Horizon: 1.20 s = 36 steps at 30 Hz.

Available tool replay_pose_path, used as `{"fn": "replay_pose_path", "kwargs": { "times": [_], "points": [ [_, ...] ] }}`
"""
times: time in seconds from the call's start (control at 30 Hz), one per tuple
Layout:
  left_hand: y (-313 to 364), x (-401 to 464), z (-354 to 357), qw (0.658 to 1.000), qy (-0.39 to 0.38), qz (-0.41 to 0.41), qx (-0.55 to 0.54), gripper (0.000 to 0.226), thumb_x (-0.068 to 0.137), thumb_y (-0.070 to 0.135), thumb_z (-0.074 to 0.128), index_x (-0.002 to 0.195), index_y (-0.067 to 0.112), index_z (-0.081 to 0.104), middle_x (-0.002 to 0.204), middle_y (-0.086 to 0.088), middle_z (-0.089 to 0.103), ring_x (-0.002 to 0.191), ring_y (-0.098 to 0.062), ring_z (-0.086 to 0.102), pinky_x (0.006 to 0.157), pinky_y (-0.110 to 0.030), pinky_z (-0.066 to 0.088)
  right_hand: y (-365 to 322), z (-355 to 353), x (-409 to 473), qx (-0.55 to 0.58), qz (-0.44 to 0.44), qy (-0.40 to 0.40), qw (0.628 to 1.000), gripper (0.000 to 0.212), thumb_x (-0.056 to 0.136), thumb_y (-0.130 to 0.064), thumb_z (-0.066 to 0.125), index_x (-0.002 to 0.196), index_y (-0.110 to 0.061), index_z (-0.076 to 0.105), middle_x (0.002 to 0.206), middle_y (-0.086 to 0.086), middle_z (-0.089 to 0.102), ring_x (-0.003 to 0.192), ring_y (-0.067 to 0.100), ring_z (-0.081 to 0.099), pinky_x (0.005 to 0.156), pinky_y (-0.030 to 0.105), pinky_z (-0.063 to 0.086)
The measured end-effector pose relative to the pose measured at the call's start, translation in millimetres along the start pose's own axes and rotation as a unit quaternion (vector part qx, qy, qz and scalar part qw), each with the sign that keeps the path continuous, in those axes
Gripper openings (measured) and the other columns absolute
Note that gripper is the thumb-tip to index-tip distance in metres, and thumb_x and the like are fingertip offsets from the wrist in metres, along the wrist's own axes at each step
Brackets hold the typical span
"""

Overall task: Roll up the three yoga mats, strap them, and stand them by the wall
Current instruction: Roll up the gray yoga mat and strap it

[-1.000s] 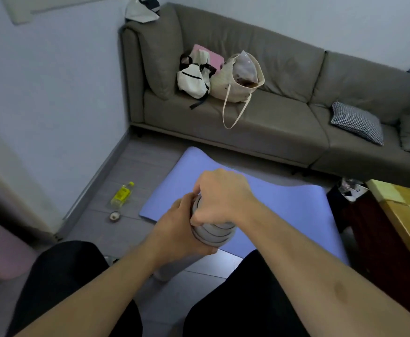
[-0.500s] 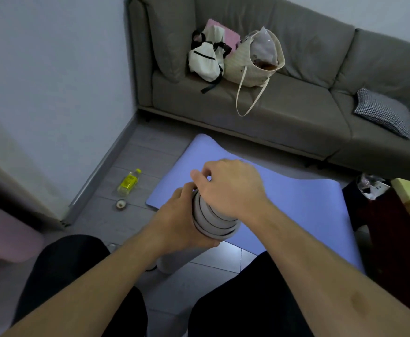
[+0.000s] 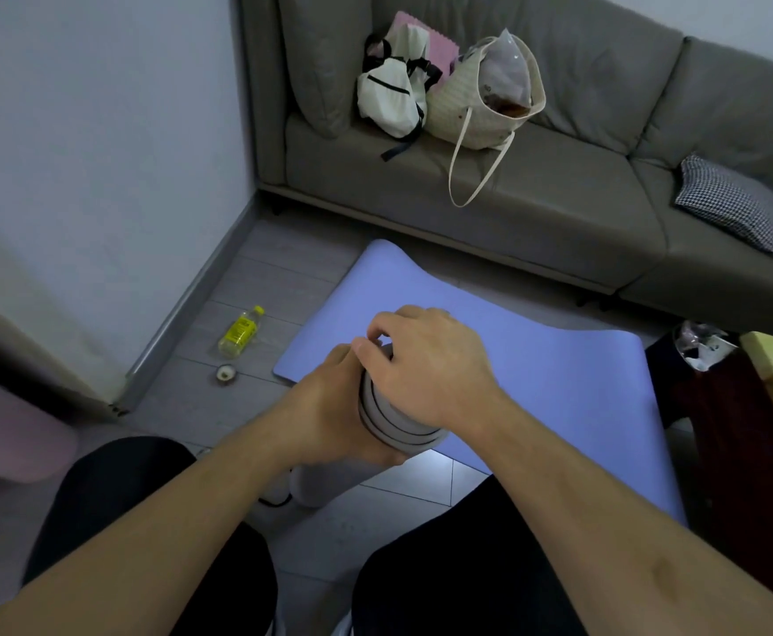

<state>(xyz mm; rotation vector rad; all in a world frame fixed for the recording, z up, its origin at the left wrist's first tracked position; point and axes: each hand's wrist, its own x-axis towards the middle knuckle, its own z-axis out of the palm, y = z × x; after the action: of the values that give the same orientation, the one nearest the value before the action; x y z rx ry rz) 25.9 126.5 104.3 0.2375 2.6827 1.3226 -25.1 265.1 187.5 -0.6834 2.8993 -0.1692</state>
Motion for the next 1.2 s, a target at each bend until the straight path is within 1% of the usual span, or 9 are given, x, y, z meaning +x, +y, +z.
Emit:
{"fn": "replay_pose_path", "kwargs": {
  "times": [0.2,0.33,0.5,0.57,0.7,0.87,1.03,1.13,1.2],
  "points": [
    [-1,2,-14,0.999,-0.037,0.017,-0.026,0.094,0.052,0.052,0.090,0.136,0.040,0.051,0.129,0.023,0.057,0.122,-0.005,0.056,0.095,-0.030,0.055,-11,17,4,-0.025,0.016,0.014,0.999,0.050,0.104,-0.061,0.034,0.123,-0.028,0.066,0.118,-0.001,0.068,0.112,0.028,0.059,0.092,0.043,0.050],
    [1,2,-23,0.996,-0.084,0.001,-0.041,0.062,0.061,0.018,0.094,0.103,0.044,0.057,0.098,0.019,0.064,0.089,0.004,0.063,0.072,-0.014,0.048,-19,29,4,-0.027,0.027,0.045,0.998,0.053,0.104,-0.060,0.030,0.120,-0.026,0.067,0.112,0.001,0.069,0.106,0.029,0.061,0.093,0.046,0.049],
    [13,4,-31,0.985,-0.149,-0.011,-0.081,0.042,0.074,-0.001,0.083,0.100,0.025,0.062,0.079,0.019,0.063,0.069,0.009,0.058,0.063,-0.008,0.043,-23,46,1,0.041,0.087,0.051,0.994,0.052,0.105,-0.058,0.026,0.107,-0.023,0.065,0.104,0.001,0.067,0.102,0.026,0.059,0.094,0.046,0.045],
    [14,7,-32,0.985,-0.140,-0.038,-0.096,0.056,0.072,0.005,0.086,0.118,0.023,0.059,0.088,0.017,0.065,0.075,0.007,0.061,0.066,-0.013,0.048,-22,41,8,0.088,0.109,0.038,0.989,0.052,0.106,-0.057,0.028,0.104,-0.022,0.065,0.106,0.002,0.068,0.105,0.027,0.059,0.096,0.046,0.045],
    [8,6,-37,0.981,-0.159,-0.091,-0.067,0.117,0.064,0.033,0.095,0.154,0.041,0.021,0.134,0.018,0.052,0.121,0.002,0.055,0.102,-0.031,0.053,-5,23,17,0.289,0.186,-0.019,0.939,0.049,0.107,-0.056,0.034,0.108,-0.026,0.073,0.121,-0.006,0.072,0.118,0.023,0.061,0.103,0.043,0.046],
    [8,-8,-40,0.976,-0.189,-0.089,-0.065,0.117,0.066,0.039,0.097,0.152,0.051,0.018,0.138,0.020,0.048,0.121,0.003,0.053,0.098,-0.024,0.050,4,32,18,0.229,0.214,-0.011,0.950,0.056,0.108,-0.056,0.031,0.112,-0.020,0.075,0.114,0.008,0.071,0.101,0.028,0.061,0.089,0.041,0.048],
    [-17,26,-28,0.955,-0.132,-0.182,-0.194,0.084,0.052,0.047,0.075,0.134,0.039,0.058,0.148,0.012,0.056,0.121,0.000,0.054,0.106,-0.029,0.042,-6,36,18,0.197,0.220,0.045,0.954,0.049,0.111,-0.042,0.032,0.105,-0.012,0.071,0.107,0.010,0.071,0.100,0.033,0.063,0.087,0.043,0.053],
    [0,33,-13,0.955,0.031,-0.237,-0.177,0.021,0.090,0.041,0.059,0.107,0.035,0.071,0.120,0.010,0.070,0.101,-0.002,0.060,0.094,-0.035,0.047,-18,44,19,0.201,0.233,0.071,0.949,0.050,0.111,-0.040,0.032,0.102,-0.011,0.072,0.105,0.011,0.071,0.100,0.034,0.064,0.083,0.041,0.049],
    [13,25,-8,0.950,0.144,-0.238,-0.145,0.030,0.108,0.033,0.039,0.099,0.025,0.067,0.100,0.008,0.066,0.097,-0.015,0.059,0.082,-0.035,0.040,-25,50,22,0.202,0.241,0.082,0.946,0.049,0.111,-0.039,0.032,0.100,-0.012,0.071,0.103,0.010,0.071,0.098,0.034,0.065,0.083,0.041,0.051]
  ]
}}
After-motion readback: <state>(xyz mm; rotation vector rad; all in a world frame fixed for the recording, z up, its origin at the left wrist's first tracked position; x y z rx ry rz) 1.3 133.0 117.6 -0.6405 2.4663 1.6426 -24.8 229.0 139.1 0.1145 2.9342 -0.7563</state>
